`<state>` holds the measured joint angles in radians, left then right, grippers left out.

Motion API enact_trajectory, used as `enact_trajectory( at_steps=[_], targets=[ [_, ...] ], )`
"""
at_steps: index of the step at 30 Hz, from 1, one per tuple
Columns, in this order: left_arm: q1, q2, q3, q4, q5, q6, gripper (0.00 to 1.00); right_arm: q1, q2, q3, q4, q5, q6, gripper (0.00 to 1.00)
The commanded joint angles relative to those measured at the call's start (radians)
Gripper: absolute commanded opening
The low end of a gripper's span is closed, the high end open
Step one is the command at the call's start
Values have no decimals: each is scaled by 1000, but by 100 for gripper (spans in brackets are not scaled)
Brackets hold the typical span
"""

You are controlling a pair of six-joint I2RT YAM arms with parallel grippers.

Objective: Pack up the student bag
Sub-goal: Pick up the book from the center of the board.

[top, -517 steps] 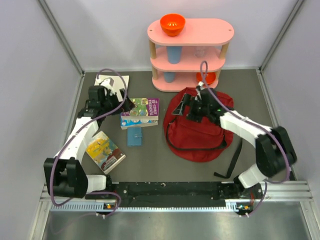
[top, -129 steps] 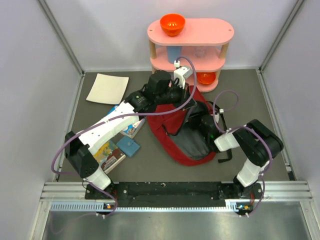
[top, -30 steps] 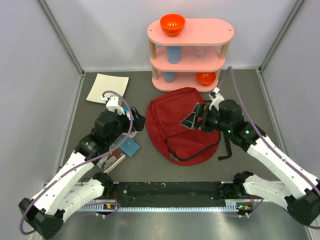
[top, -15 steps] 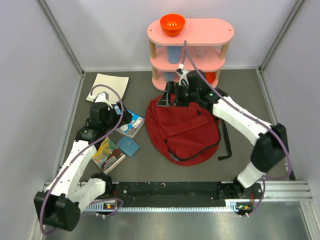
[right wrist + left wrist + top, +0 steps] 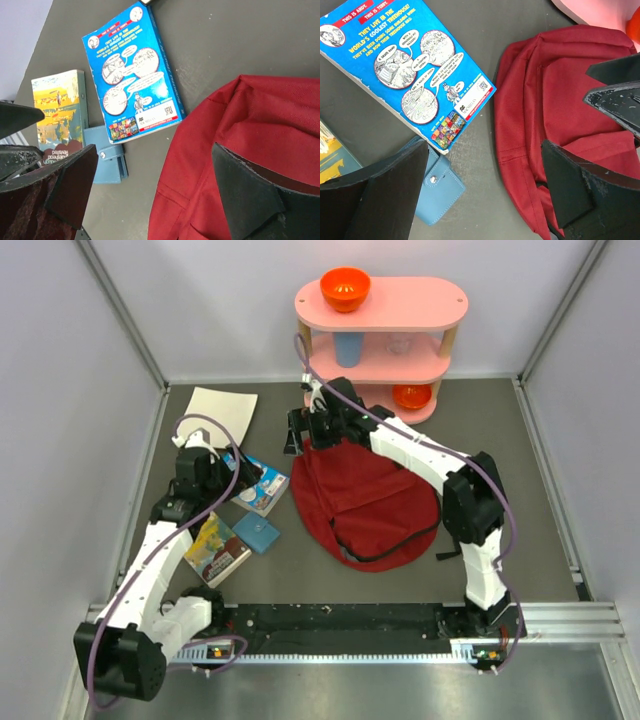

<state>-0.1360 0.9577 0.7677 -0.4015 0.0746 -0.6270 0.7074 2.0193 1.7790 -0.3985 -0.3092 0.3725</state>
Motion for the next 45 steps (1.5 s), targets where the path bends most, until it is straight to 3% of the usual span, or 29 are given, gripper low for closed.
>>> enact_trajectory(
  at_steps=[1, 5, 10, 16, 22, 28, 37, 45],
  targets=[
    [7, -34, -47, 96, -5, -28, 98, 9, 22, 118, 26, -34, -64, 95],
    [9, -53, -97, 183, 16, -54, 97, 12, 68, 174, 15, -94, -70, 95],
    [9, -25, -117, 218, -2, -80, 95, 15, 130, 215, 3, 10, -98, 95],
    [10, 13, -137, 168, -113, -105, 95, 17, 199, 280, -11, -149, -96, 94],
    [10, 52, -169, 210, -145, -137, 96, 18, 246, 284, -17, -151, -110, 94],
    [19, 150, -173, 309, -85, -140, 96, 26, 335, 324, -17, -154, -116, 94],
    [47, 256, -133, 293, -110, -129, 97, 43, 449, 430, -19, -215, -115, 91],
    [70, 384, -128, 394, -6, -138, 94, 56, 513, 459, -25, -229, -95, 89]
  ],
)
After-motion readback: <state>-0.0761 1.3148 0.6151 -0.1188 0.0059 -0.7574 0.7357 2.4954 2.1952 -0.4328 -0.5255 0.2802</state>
